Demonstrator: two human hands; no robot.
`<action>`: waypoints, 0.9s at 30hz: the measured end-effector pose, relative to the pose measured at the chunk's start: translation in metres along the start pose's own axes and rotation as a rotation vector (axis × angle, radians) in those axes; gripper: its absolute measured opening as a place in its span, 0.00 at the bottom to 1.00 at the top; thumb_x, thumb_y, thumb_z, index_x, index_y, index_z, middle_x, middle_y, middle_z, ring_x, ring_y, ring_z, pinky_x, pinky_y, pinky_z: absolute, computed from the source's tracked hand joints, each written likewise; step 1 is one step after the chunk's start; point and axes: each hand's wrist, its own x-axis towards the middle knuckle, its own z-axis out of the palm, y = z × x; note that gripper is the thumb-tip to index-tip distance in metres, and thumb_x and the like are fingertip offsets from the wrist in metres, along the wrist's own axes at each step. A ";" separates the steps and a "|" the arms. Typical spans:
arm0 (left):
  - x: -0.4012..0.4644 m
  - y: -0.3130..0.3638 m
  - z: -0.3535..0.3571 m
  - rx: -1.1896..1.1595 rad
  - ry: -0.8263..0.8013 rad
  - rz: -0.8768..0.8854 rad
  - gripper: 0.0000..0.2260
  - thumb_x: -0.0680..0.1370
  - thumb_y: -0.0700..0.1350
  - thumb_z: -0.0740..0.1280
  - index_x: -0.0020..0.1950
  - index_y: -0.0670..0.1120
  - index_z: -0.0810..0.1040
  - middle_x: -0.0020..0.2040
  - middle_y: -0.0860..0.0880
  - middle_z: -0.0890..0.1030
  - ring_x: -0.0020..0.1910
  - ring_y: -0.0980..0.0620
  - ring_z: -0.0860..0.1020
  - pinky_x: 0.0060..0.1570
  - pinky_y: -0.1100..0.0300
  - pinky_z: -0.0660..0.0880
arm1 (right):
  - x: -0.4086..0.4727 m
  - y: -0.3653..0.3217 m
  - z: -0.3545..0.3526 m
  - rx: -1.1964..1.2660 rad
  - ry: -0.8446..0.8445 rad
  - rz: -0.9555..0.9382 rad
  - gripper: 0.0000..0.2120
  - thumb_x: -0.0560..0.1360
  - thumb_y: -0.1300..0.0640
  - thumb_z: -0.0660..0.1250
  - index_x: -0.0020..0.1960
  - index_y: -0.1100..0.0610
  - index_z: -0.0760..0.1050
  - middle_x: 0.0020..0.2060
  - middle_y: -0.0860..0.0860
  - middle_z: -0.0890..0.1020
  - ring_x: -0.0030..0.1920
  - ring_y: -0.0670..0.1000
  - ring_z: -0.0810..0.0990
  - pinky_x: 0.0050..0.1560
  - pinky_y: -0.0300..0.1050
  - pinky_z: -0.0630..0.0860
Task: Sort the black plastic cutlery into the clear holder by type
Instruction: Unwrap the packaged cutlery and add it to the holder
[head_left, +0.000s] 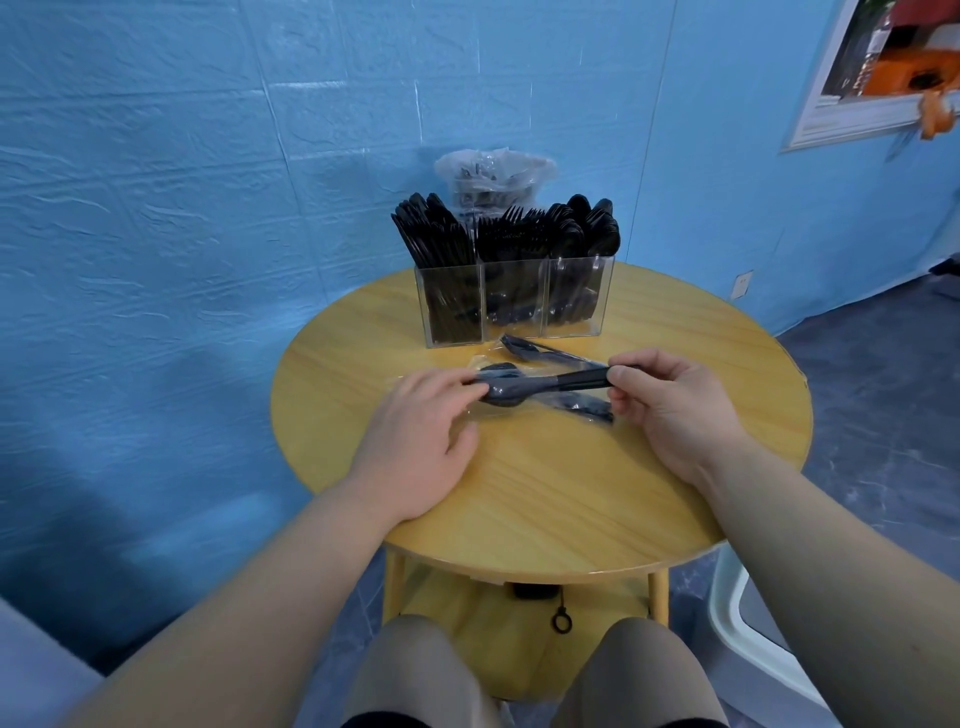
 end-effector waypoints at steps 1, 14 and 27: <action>0.002 -0.001 0.002 0.022 -0.071 0.000 0.18 0.80 0.49 0.59 0.70 0.56 0.70 0.71 0.59 0.68 0.70 0.57 0.63 0.70 0.56 0.59 | 0.000 -0.001 0.000 0.024 0.029 0.004 0.04 0.73 0.69 0.67 0.44 0.62 0.79 0.32 0.54 0.78 0.34 0.50 0.75 0.41 0.43 0.75; 0.009 0.005 -0.004 0.189 -0.080 -0.069 0.17 0.81 0.54 0.57 0.69 0.56 0.72 0.71 0.56 0.67 0.69 0.52 0.62 0.67 0.52 0.63 | -0.009 -0.041 -0.014 0.431 0.275 0.001 0.05 0.74 0.69 0.67 0.42 0.61 0.76 0.33 0.52 0.77 0.32 0.47 0.76 0.36 0.37 0.75; 0.058 0.039 -0.073 -0.864 0.116 -0.473 0.05 0.79 0.44 0.66 0.48 0.44 0.80 0.35 0.50 0.80 0.32 0.57 0.76 0.39 0.63 0.78 | -0.026 -0.059 0.023 -0.306 -0.323 0.072 0.06 0.76 0.67 0.65 0.49 0.58 0.76 0.43 0.54 0.81 0.40 0.50 0.82 0.48 0.44 0.79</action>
